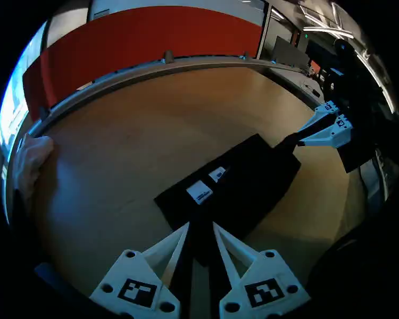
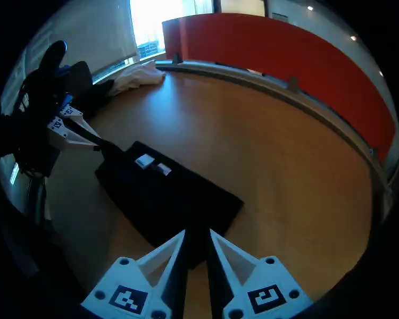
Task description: Fold towel
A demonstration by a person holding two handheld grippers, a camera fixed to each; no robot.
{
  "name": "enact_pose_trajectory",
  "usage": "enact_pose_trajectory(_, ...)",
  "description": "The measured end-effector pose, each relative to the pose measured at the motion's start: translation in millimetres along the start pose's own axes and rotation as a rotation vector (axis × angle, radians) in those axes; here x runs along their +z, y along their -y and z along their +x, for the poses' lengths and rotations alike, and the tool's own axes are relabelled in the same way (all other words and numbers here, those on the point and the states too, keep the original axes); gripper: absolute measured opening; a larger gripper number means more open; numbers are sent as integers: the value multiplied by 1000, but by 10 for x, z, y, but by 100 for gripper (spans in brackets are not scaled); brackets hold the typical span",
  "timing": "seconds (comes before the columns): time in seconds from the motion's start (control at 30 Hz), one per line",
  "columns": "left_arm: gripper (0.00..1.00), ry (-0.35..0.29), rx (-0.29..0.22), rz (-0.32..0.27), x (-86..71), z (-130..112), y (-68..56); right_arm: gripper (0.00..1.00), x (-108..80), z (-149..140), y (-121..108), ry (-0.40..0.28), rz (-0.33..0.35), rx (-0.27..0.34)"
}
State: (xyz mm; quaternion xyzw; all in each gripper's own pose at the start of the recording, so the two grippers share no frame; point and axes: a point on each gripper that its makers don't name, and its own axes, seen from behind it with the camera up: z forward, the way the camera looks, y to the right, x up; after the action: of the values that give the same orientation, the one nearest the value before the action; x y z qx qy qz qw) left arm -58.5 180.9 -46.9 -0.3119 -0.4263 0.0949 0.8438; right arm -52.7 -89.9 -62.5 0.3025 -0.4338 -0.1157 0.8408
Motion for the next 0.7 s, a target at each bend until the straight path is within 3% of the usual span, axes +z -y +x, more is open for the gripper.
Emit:
enact_pose_trajectory(0.17, 15, 6, 13, -1, 119, -6, 51, 22, 117, -2, -75, 2, -20, 14)
enact_pose_trajectory(0.3, 16, 10, 17, 9, 207, -28, 111, 33, 190, -11, -126, -1, -36, 24)
enact_pose_trajectory(0.47, 19, 24, 16, 30, 305, -78, 188, 38, 257, -59, -216, 4, -70, 29)
enact_pose_trajectory(0.7, 24, 20, 8, 49, 356, -76, 232, 45, 310, -121, -283, 15, -93, 17)
